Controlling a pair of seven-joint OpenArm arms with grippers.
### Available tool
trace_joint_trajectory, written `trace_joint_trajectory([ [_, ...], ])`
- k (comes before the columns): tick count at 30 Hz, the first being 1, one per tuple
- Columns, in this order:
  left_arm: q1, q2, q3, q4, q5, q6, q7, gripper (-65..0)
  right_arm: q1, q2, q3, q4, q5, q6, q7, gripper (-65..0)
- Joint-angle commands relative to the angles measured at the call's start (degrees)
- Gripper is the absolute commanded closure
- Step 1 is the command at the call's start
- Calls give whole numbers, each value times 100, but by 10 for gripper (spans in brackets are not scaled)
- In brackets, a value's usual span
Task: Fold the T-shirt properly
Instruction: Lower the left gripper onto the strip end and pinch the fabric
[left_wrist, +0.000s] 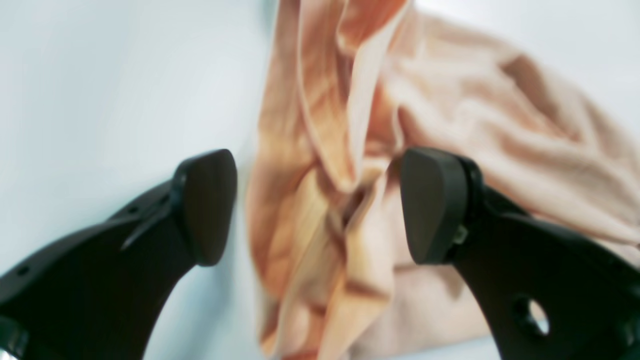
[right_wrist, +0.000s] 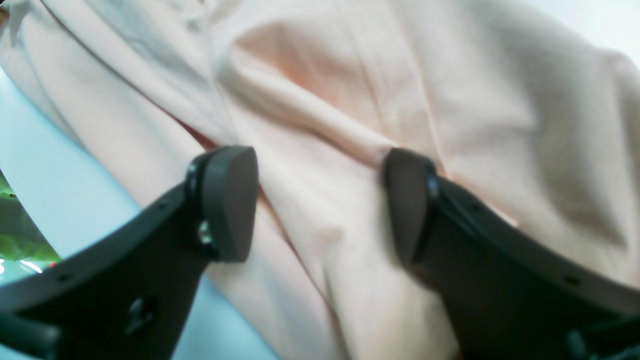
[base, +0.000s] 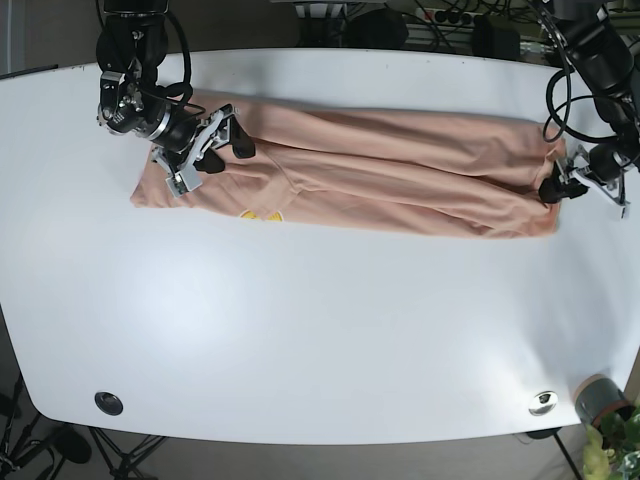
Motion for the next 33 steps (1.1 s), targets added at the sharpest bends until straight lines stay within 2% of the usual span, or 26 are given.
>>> trace_joint_trajectory([
  [1, -19, -100, 15, -28, 53, 12, 97, -478, 7, 51, 22, 61, 31, 13, 14, -392],
  [16, 25, -100, 50, 7, 97, 12, 132, -478, 7, 42, 31, 61, 49, 13, 14, -392],
  [21, -19, -91, 534, 7, 53, 12, 123, -478, 7, 42, 22, 61, 67, 13, 14, -392],
  [30, 16, 58, 525, 16, 53, 12, 123, -476, 7, 42, 31, 61, 67, 13, 14, -392],
  [33, 25, 58, 534, 16, 62, 12, 132, -451, -2, 42, 31, 61, 67, 13, 14, -392],
])
